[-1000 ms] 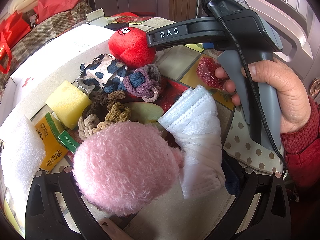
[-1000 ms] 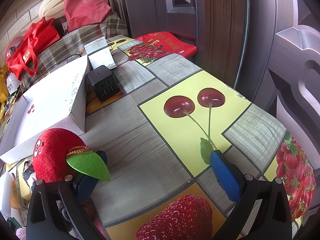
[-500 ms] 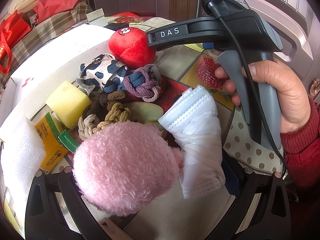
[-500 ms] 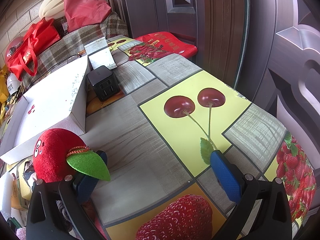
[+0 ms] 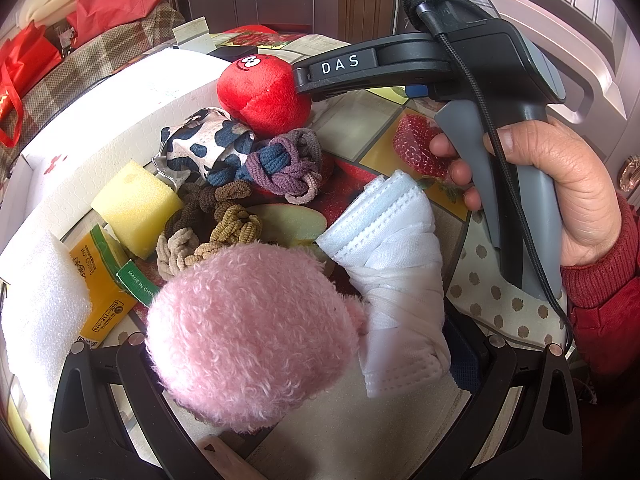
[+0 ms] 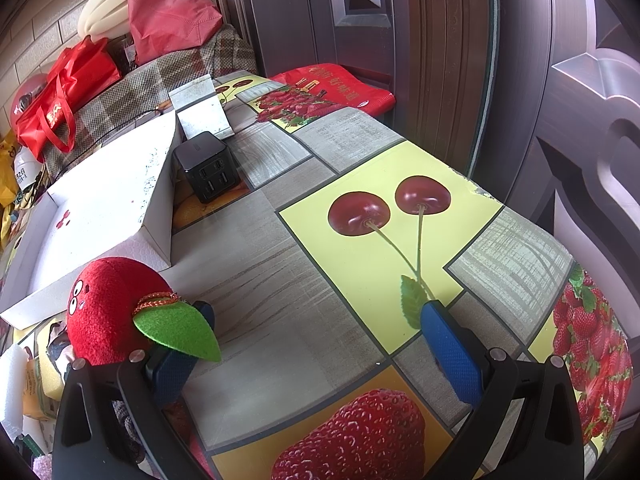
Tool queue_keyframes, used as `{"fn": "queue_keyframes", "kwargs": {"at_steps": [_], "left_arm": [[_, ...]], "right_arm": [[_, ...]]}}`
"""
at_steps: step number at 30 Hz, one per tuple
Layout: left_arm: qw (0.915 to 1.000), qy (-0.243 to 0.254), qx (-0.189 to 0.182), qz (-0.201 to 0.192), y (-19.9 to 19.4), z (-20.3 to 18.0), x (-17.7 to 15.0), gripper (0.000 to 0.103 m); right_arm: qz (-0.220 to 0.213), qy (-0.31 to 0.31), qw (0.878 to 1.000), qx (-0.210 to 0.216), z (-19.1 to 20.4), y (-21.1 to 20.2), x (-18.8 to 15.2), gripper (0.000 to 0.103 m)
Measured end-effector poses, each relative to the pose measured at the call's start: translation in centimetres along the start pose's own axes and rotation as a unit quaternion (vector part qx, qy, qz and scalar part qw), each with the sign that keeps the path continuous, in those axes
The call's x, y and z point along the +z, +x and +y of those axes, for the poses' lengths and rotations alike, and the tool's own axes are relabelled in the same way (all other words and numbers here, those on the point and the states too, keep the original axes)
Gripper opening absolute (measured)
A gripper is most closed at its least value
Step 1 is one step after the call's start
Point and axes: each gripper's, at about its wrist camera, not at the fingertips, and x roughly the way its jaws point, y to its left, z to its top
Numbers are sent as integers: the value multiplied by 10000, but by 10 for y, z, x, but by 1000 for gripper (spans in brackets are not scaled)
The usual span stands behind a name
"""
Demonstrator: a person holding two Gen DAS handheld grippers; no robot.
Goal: Organize soft objects
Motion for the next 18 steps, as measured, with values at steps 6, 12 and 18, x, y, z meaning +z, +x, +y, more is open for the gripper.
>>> {"fn": "queue_keyframes", "kwargs": {"at_steps": [6,12,18], "left_arm": [[10000,0,0,0,0,0,0,102],[10000,0,0,0,0,0,0,102],[10000,0,0,0,0,0,0,102]], "right_arm": [[-8,13,10000,40,1,-1,1,103],[-23,44,9999,92,2,-3,2,103],[-30,69,9999,126,0,-4,2,103]]}}
